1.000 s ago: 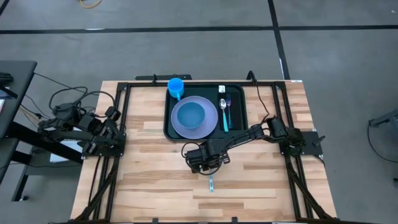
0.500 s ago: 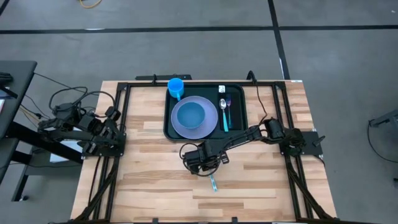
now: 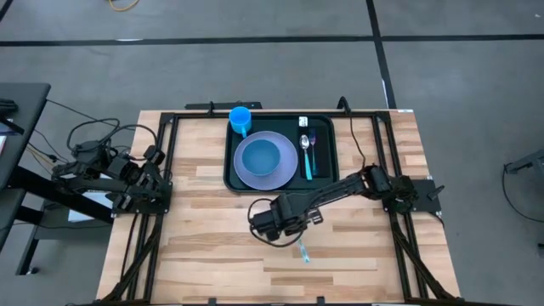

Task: Set up tray
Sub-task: Put the green patterned knife on the black napkin to the right of the blue fork

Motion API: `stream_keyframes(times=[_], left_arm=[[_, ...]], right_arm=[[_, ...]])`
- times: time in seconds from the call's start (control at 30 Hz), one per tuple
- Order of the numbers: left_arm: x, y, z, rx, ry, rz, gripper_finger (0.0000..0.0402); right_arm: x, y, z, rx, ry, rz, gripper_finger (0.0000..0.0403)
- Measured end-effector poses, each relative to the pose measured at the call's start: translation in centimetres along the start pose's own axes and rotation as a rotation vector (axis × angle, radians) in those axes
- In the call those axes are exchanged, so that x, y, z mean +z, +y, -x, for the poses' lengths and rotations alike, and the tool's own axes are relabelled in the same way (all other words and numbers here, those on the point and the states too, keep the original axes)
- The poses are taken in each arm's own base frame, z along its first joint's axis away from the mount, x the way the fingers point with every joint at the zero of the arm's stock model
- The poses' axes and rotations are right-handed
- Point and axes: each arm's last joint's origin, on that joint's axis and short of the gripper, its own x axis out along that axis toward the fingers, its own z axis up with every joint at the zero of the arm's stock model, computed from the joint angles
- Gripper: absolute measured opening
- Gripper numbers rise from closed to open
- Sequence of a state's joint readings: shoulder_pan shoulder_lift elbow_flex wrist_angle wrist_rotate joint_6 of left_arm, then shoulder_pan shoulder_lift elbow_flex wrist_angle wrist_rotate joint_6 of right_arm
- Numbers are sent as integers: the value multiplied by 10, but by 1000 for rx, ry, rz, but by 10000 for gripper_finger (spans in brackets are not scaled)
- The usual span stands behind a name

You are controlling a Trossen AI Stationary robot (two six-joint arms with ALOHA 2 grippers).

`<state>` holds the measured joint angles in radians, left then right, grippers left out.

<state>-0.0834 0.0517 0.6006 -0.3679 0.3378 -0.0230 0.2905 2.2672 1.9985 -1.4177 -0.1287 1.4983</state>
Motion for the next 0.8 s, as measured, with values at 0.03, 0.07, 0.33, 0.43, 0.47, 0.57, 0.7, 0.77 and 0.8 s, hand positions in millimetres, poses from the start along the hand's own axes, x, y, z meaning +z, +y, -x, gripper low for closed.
stream_keyframes(times=[0.03,0.07,0.33,0.43,0.47,0.57,0.7,0.77,0.8], left_arm=[[0,0,0,0,0,0,133],[0,0,0,0,0,0,133],[0,0,0,0,-1,0,133],[0,0,0,-4,-2,-1,133],[0,0,0,-6,-1,0,133],[0,-1,0,-22,-3,1,133],[1,-2,0,-84,-12,10,133],[2,-4,0,-129,-21,5,133],[3,-4,0,-146,-22,1,133]], right_arm=[[-1,-4,4,-35,-3,-11,15],[0,-8,7,-71,-5,-23,13],[31,-26,42,-41,-81,-33,13],[51,-35,53,-15,-125,-20,11],[58,-41,60,-5,-142,-26,11],[80,-57,76,7,-185,-17,11],[113,-80,93,11,-251,-48,10],[131,-92,100,16,-269,-56,9],[140,-98,102,16,-271,-65,9]])
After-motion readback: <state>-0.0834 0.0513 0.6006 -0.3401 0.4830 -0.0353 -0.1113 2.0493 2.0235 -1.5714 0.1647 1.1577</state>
